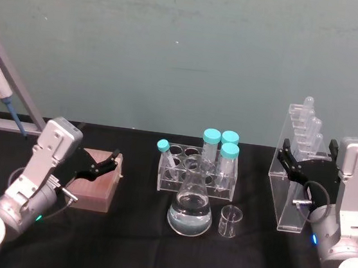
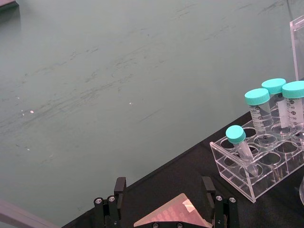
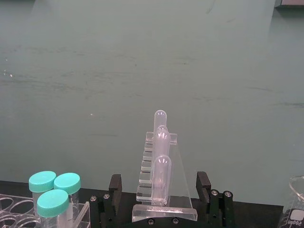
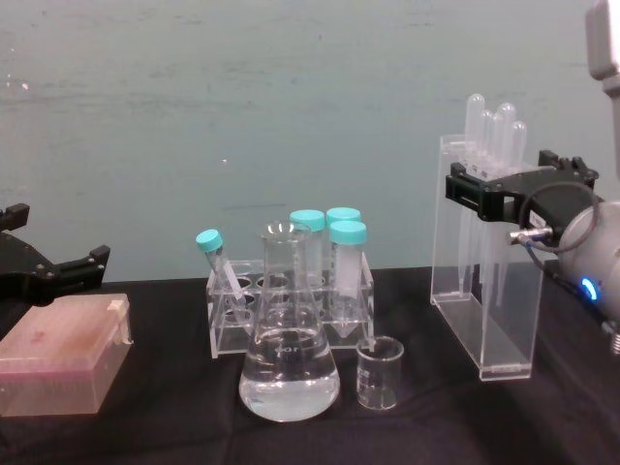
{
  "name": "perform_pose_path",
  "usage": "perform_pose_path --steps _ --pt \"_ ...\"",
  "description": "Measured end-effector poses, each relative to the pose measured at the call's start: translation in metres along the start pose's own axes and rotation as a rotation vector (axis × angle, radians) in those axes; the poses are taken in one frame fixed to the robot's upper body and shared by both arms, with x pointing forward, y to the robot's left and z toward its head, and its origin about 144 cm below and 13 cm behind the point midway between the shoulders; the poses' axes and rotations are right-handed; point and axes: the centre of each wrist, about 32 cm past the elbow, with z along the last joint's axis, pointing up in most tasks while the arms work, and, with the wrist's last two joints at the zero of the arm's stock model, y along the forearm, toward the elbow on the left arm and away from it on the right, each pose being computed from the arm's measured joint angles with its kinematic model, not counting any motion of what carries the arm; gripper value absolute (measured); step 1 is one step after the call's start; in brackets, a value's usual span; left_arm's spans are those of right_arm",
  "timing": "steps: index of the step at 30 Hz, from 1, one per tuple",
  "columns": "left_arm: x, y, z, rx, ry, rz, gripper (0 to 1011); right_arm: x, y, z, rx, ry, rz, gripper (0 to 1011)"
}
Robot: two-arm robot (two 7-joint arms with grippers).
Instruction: Place the experimental apparatus aside using one hand.
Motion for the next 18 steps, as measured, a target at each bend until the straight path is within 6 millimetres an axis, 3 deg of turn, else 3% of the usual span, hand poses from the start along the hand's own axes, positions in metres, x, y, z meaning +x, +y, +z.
perform_pose_path --steps 18 --pt "0.0000 0.0000 0.0000 0.000 0.000 0.000 1000 0.0011 0.0012 0.0005 0.002 0.005 0.010 1000"
